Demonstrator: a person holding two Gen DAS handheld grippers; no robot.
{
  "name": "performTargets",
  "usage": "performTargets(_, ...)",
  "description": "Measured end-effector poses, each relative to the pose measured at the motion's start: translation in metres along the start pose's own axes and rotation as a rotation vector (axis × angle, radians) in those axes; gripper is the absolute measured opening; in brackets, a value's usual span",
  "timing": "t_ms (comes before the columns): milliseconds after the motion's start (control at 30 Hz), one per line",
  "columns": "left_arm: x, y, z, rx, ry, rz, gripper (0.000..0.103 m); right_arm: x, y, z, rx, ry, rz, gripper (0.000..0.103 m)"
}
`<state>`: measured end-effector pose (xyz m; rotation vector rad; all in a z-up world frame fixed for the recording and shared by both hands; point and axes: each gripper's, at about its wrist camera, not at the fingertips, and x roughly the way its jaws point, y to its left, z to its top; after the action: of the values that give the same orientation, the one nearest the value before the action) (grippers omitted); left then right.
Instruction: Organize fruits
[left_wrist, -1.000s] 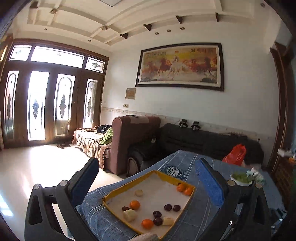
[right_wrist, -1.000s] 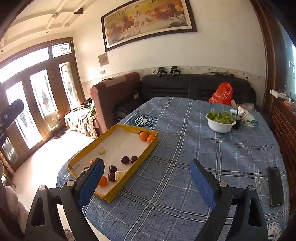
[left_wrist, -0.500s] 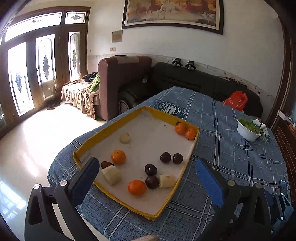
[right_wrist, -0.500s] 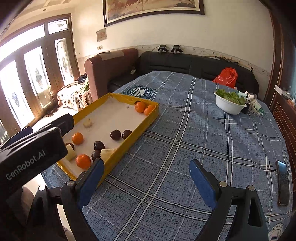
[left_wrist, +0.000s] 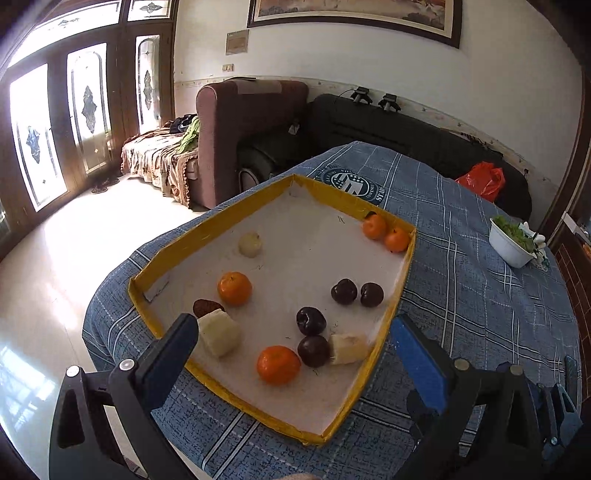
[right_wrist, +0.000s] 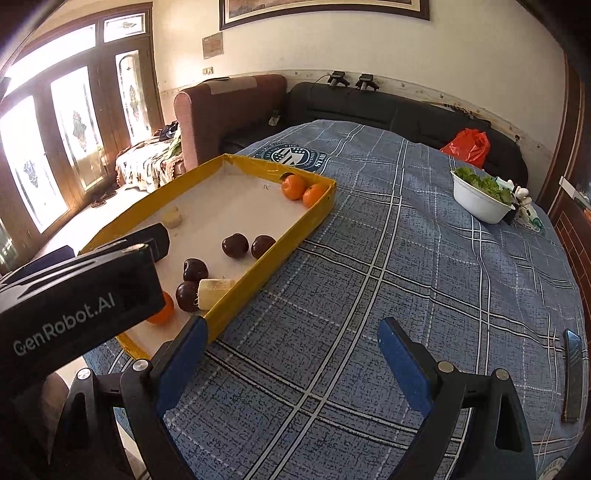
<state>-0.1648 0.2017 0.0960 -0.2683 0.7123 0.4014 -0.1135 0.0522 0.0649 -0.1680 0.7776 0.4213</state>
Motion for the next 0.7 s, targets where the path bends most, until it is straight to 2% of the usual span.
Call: performTargets(700,0.022,0.008,0.001,-0.018,0.065,-0.005,0.103,0.026,0.013,0.004,-0.017,0.055,0.018,0.096)
